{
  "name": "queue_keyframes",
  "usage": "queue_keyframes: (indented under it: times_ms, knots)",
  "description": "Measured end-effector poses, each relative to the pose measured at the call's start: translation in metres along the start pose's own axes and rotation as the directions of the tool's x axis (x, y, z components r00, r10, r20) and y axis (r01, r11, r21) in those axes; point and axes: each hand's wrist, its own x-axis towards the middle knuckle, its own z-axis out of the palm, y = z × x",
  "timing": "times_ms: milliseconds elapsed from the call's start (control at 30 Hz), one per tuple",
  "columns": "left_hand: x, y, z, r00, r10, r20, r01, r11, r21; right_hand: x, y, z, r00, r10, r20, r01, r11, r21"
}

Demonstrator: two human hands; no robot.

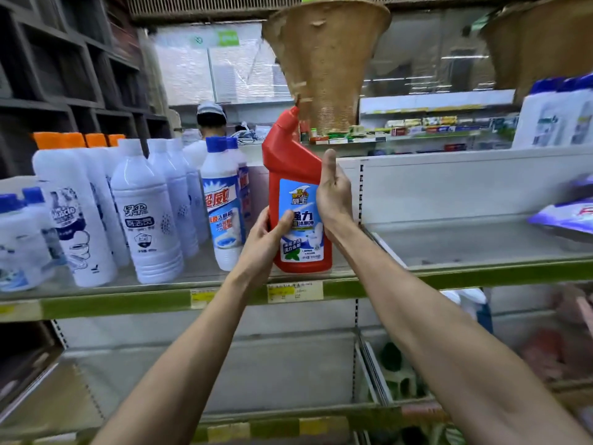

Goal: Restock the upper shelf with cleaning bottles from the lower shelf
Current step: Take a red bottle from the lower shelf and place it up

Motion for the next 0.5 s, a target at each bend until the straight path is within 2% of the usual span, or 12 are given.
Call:
queue_keyframes:
  times_ms: [300,500]
  knots:
    - [-0.001,-0.005,0.002,0.994,0.045,-0.102,-0.035,0.995,0.091,0.002,0.01,-0.001,0.998,0.069,-0.001,-0.069,0.997,-0.032]
    - [-0.021,-0.002,-0.005,0.987,0.06,-0.149,-0.024,0.971,0.236,-0.011,-0.001,-0.008,0.993,0.112,-0.041,-0.115,0.99,-0.08]
